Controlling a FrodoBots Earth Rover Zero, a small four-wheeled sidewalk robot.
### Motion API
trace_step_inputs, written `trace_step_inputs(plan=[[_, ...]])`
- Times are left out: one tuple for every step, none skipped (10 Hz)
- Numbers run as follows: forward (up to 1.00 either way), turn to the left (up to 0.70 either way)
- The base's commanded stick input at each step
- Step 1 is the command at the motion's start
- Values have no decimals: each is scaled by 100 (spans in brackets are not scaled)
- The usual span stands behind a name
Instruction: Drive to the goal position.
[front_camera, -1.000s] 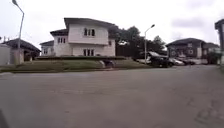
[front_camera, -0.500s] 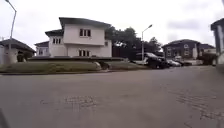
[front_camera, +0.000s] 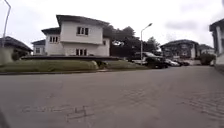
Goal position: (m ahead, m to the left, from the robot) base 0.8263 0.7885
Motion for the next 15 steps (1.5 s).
trace_step_inputs(plan=[[70, -35], [70, -34], [70, -28], [70, -19], [70, -10], [70, -1], [70, 0], [70, 0], [70, 0], [70, 0], [70, 0], [70, 0], [70, 0], [70, 0], [70, 0]])
